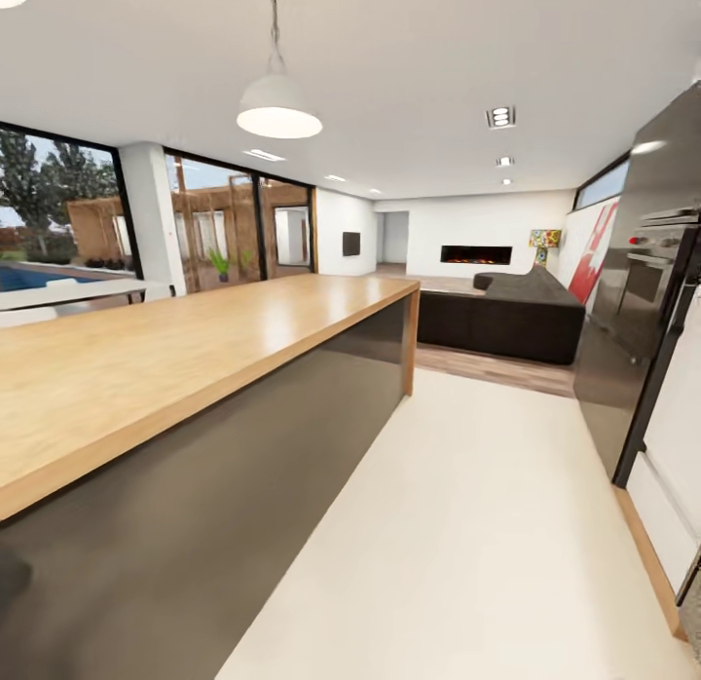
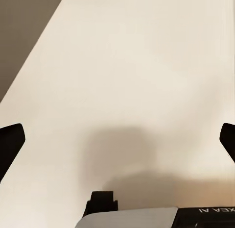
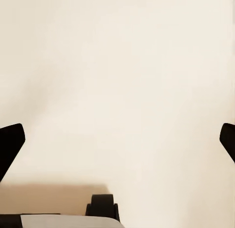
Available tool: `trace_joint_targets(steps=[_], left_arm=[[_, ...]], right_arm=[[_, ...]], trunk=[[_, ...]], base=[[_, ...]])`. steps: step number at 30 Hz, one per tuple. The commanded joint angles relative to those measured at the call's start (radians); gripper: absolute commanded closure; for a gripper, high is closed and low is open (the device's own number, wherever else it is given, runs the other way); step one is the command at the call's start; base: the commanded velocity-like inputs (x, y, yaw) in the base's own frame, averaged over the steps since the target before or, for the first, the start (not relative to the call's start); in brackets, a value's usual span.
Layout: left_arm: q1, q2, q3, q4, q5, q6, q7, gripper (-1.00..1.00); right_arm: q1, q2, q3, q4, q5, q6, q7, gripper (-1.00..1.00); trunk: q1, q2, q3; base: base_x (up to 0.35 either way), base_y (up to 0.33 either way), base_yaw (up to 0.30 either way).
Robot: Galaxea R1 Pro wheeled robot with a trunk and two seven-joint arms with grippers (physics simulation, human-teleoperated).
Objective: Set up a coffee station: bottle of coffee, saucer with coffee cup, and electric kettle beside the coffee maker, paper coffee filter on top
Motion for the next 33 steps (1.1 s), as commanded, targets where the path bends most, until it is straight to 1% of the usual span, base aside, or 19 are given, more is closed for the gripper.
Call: trace_joint_targets(steps=[1, 33], left_arm=[[0.001, 0.000, 0.001, -0.002, -0.001, 0.000, 0.000, -1.00], [0.001, 0.000, 0.005, -0.002, -0.001, 0.000, 0.000, -1.00]], right_arm=[[0.000, 0.000, 0.000, 0.000, 0.002, 0.000, 0.000, -1.00], [0.000, 0.000, 0.000, 0.000, 0.002, -0.001, 0.000, -1.00]], trunk=[[0.000, -0.001, -0.001], [0.000, -0.001, 0.010]], base=[[0.075, 0.000, -0.191], [0.007, 0.000, -0.247]])
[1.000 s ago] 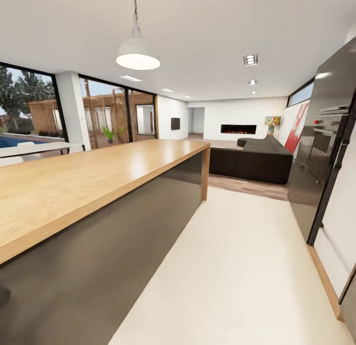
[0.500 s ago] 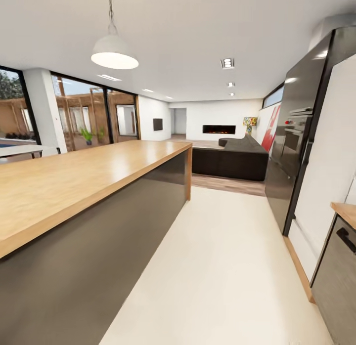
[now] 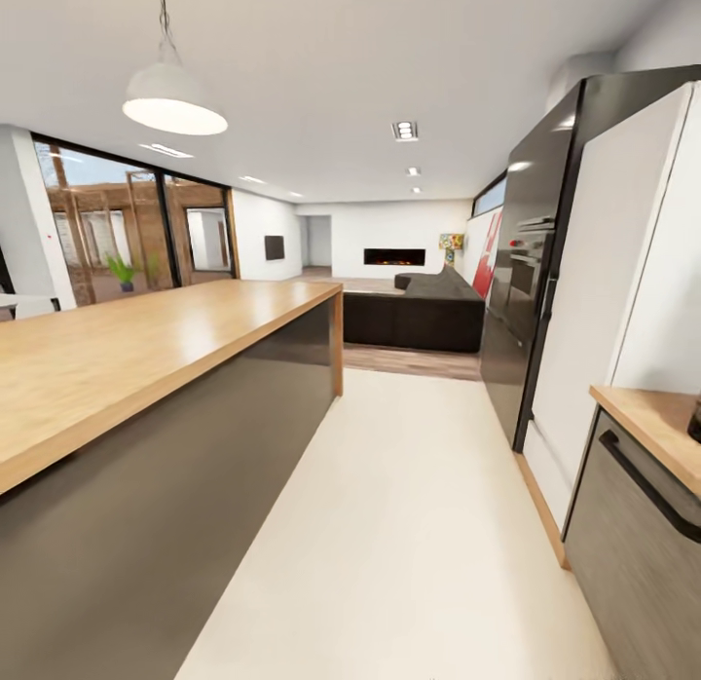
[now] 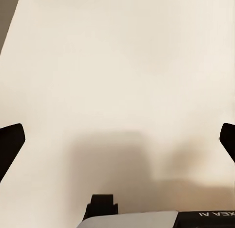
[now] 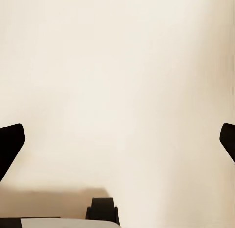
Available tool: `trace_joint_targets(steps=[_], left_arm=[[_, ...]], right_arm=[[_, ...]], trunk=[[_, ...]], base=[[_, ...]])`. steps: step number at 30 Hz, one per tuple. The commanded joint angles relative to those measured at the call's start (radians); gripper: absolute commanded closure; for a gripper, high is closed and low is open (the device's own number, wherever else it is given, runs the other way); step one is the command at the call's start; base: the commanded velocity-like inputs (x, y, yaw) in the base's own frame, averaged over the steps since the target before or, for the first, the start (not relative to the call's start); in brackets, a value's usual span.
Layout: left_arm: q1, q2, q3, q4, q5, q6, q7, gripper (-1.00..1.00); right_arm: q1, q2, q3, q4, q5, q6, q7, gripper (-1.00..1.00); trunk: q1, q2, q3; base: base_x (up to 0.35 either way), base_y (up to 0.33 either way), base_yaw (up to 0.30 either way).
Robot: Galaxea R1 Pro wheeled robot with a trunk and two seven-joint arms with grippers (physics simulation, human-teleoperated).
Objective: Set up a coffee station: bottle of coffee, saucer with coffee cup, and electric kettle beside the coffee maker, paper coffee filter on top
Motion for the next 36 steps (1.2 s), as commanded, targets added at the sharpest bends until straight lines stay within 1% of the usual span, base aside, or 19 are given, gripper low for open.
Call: trace_joint_targets(steps=[1, 15, 30, 36], left_arm=[[0.001, 0.000, 0.001, -0.002, -0.001, 0.000, 0.000, -1.00], [0.001, 0.000, -0.002, -0.002, 0.000, 0.000, 0.000, -1.00], [0.001, 0.000, -0.006, -0.002, -0.001, 0.001, 0.000, -1.00], [0.001, 0.000, -0.005, -0.002, -0.001, 0.001, 0.000, -1.00]], right_arm=[[-0.001, 0.000, 0.000, 0.000, 0.002, -0.001, 0.000, -1.00], [-0.001, 0.000, 0.000, 0.000, 0.002, -0.001, 0.000, -1.00], [0.001, 0.000, 0.003, 0.000, 0.012, 0.002, 0.000, -1.00], [0.001, 0.000, 0.002, 0.000, 0.012, 0.002, 0.000, -1.00]], trunk=[[0.000, -0.001, 0.000], [0.000, -0.001, 0.006], [0.000, -0.001, 0.007], [0.000, -0.001, 0.007]], base=[[0.000, 0.000, -0.252], [0.010, 0.000, -0.242], [0.303, 0.000, -0.024], [0.330, 0.000, -0.146]])
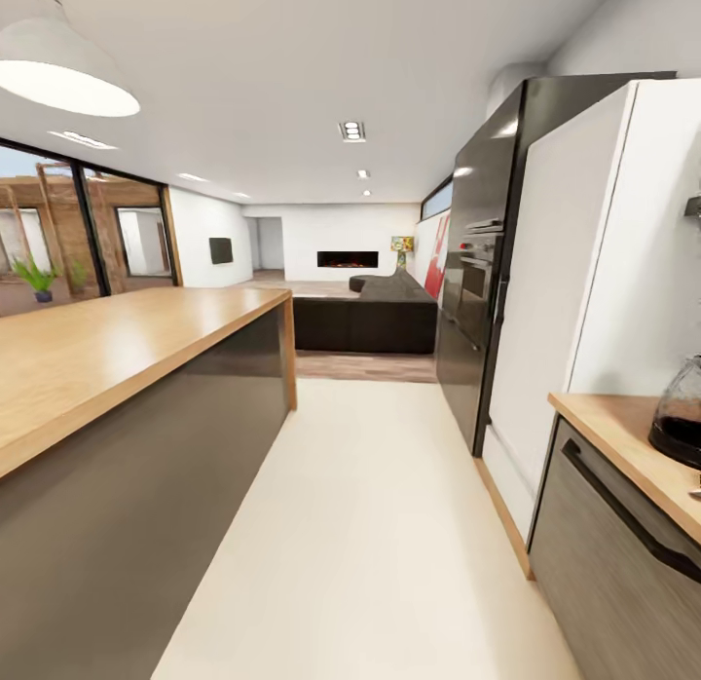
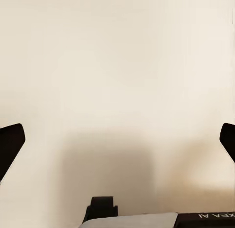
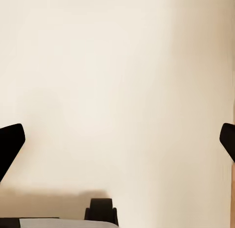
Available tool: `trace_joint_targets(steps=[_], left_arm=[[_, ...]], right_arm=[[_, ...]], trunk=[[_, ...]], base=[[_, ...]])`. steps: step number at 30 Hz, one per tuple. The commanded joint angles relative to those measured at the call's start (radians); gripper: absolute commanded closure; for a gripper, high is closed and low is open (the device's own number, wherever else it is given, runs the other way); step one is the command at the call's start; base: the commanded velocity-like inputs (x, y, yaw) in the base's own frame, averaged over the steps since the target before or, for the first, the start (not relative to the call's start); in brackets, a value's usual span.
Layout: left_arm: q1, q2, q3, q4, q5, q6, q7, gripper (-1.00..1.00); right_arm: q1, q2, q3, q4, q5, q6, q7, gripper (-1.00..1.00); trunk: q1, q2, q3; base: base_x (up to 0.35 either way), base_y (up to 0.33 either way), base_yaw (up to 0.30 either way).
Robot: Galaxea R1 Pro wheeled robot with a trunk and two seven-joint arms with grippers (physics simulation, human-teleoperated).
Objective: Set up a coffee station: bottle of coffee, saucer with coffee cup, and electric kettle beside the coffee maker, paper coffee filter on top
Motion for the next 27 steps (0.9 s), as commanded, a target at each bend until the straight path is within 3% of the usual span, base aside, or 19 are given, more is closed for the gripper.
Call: trace_joint_targets(steps=[1, 19, 27], left_arm=[[0.001, 0.000, 0.000, -0.002, -0.001, 0.000, 0.000, -1.00], [0.001, 0.000, 0.002, -0.002, -0.001, -0.001, 0.000, -1.00], [0.001, 0.000, 0.003, -0.002, -0.001, -0.001, 0.000, -1.00]], right_arm=[[-0.001, 0.000, 0.000, 0.000, 0.003, 0.000, 0.000, -1.00], [-0.001, 0.001, 0.000, 0.000, 0.003, -0.002, 0.000, -1.00], [-0.001, 0.001, 0.000, 0.000, 0.003, -0.002, 0.000, -1.00]], trunk=[[0.001, 0.000, -0.001], [0.001, 0.000, -0.001], [0.001, 0.000, -0.001]], base=[[0.330, 0.005, -0.210], [0.318, 0.133, -0.244], [0.084, 0.068, -0.183]])
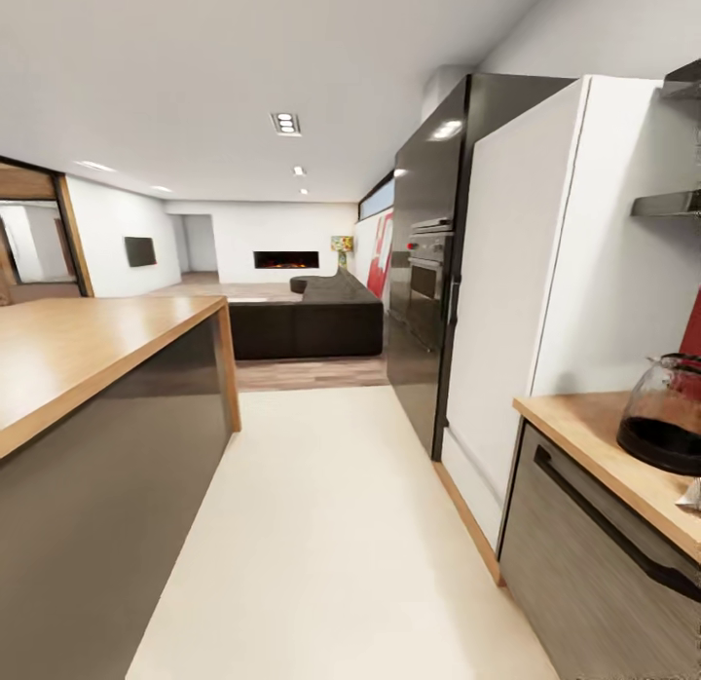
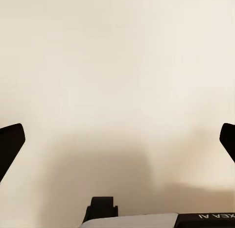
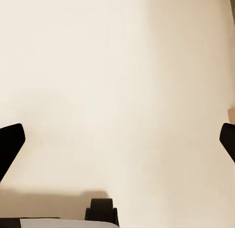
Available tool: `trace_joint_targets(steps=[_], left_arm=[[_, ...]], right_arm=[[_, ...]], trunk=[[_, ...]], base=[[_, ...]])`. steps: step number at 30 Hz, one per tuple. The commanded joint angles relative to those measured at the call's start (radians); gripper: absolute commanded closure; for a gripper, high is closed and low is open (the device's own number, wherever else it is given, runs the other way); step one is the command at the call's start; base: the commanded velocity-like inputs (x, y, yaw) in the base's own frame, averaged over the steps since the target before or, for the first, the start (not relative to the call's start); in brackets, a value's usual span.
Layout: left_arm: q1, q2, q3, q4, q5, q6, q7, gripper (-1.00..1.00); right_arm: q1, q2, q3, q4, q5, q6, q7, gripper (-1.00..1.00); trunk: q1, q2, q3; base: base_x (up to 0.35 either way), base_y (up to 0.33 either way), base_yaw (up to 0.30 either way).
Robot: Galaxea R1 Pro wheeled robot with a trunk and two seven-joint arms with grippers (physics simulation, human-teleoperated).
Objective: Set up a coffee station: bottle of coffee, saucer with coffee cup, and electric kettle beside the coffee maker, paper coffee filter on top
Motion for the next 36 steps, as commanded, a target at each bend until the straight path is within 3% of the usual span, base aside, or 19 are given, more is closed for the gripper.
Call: trace_joint_targets(steps=[1, 22, 36], left_arm=[[0.000, 0.000, 0.001, -0.002, -0.001, 0.000, 0.000, -1.00], [0.000, 0.000, 0.002, -0.002, -0.001, 0.000, 0.000, -1.00], [0.000, 0.000, 0.002, -0.002, -0.001, 0.000, 0.000, -1.00]], right_arm=[[0.000, 0.000, 0.000, 0.000, 0.003, 0.000, 0.000, -1.00], [0.000, 0.000, 0.001, 0.000, 0.003, -0.001, 0.000, -1.00], [0.000, 0.000, 0.003, 0.000, 0.003, 0.008, 0.000, -1.00]], trunk=[[0.000, -0.001, -0.001], [0.000, -0.001, -0.031], [0.000, -0.001, -0.033]], base=[[0.017, 0.013, -0.053], [0.004, 0.002, -0.006], [0.192, 0.000, -0.037]])
